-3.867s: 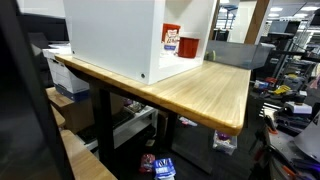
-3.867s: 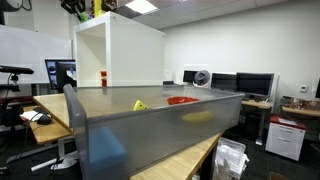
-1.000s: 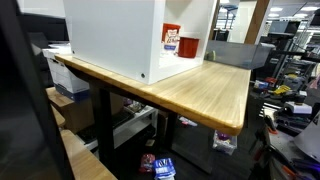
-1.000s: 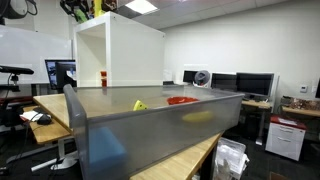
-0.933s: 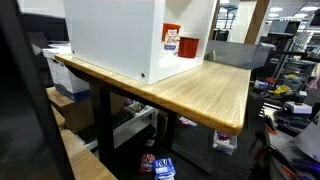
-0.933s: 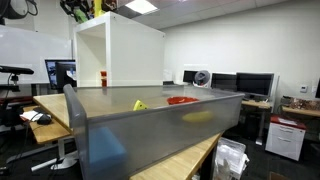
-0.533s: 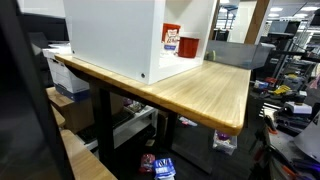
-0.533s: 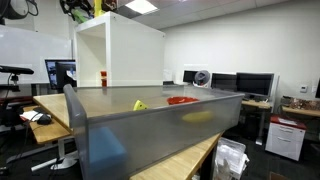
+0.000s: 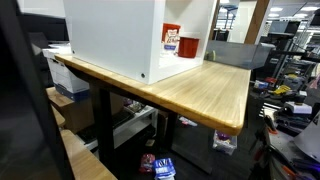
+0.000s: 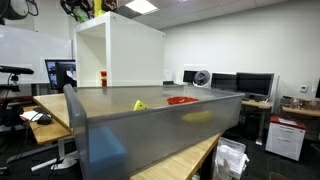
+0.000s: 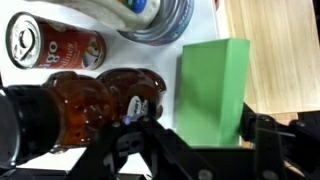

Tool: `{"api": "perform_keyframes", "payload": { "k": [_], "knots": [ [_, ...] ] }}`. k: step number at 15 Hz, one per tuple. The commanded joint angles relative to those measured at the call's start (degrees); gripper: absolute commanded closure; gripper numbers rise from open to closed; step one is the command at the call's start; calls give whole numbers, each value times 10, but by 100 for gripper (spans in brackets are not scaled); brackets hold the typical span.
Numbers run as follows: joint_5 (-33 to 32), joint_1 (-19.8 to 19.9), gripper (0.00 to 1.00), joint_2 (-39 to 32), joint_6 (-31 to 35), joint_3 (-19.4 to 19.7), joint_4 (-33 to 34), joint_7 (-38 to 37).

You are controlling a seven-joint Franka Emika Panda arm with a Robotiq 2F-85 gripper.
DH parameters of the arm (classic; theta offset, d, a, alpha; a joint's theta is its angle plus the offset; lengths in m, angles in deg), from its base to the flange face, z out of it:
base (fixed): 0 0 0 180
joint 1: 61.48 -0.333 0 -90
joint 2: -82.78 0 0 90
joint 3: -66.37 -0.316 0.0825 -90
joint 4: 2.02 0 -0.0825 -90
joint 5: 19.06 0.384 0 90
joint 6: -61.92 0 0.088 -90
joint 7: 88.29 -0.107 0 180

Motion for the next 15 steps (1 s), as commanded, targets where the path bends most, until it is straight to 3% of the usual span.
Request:
{"api": "perform_keyframes", "payload": {
  "k": [1, 2, 4, 5, 7, 8, 10, 11, 14, 15],
  "knots": [
    [-14, -7, 32, -10, 8, 10, 16, 21],
    [-14, -7, 20, -10, 9, 11, 17, 21],
    [-14, -8, 13, -12, 12, 15, 20, 20],
    [-15, -9, 26, -13, 13, 16, 22, 20],
    [-15, -10, 18, -16, 16, 20, 26, 19],
    [-16, -10, 20, -18, 20, 23, 29, 15],
    [-16, -12, 32, -21, 26, 27, 32, 13],
    [-16, -13, 46, -22, 29, 29, 33, 14],
    [-18, -15, 64, -25, 41, 37, 38, 12],
    [-18, -15, 64, -27, 45, 39, 40, 13]
  ]
}}
